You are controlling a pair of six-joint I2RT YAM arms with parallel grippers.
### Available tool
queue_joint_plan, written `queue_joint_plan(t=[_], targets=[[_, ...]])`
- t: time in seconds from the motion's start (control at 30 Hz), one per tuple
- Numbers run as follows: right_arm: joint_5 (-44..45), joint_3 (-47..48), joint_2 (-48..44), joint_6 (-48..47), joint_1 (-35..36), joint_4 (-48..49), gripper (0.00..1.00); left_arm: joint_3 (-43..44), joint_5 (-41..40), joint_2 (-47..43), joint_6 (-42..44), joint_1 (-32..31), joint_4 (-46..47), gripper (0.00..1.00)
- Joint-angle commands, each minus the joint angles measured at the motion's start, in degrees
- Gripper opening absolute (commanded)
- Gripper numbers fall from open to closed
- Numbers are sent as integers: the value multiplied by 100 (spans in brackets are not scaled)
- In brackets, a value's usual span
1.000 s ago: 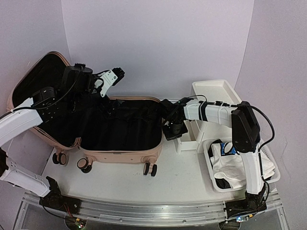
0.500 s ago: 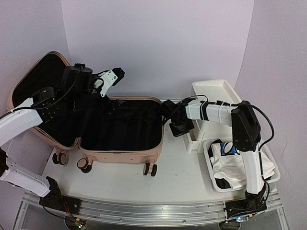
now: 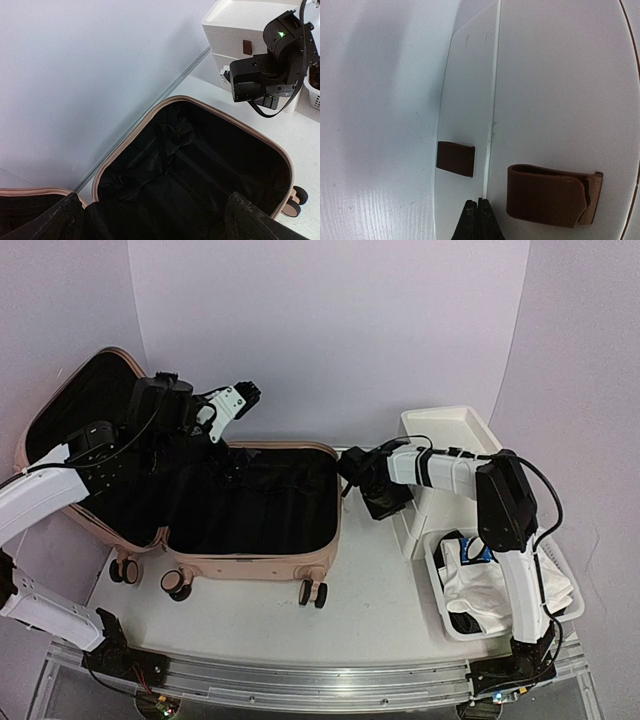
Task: Open, take out, and arrange the luggage
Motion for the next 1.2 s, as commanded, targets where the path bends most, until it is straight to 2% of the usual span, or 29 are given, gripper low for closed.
queue_joint_plan(t=[0.0, 0.1, 0.13, 0.3, 0.43, 0.53, 0.63, 0.77, 0.87, 1.03, 1.17], targets=[[60, 418, 151, -136, -165, -418, 0, 127, -10, -23, 4, 29, 270, 100], [-426, 512, -152, -284, -112, -500, 0, 83, -32, -2, 2, 28, 270, 100], [-647, 509, -328, -346, -85, -509, 3, 100, -31, 22, -11, 29, 269, 99], [-2262, 459, -1434, -945, -73, -277, 32, 255, -9, 128, -93, 56, 274, 99], [-2848, 652, -2194, -1414, -80, -280, 50, 488, 164, 160, -337, 147, 266, 100], [-3030, 784, -2815, -1742, -85, -278, 57, 653, 478, 169, -620, 318, 266, 100], [-2795, 771, -3390, -2005, -93, -276, 65, 987, 1045, 179, -1189, 747, 227, 100], [-1874, 426, -4236, -2367, -136, -162, 77, 1537, 1731, 88, -1804, 1513, 158, 100], [-1207, 37, -4941, -2512, -269, -18, 96, 1891, 1603, -100, -1827, 1799, 212, 100], [-419, -329, -5831, -2642, -374, 26, 98, 2276, 1250, -457, -1543, 1890, 314, 100], [-49, -532, -6411, -2577, -390, 80, 98, 2249, 728, -855, -1477, 1897, 396, 100]])
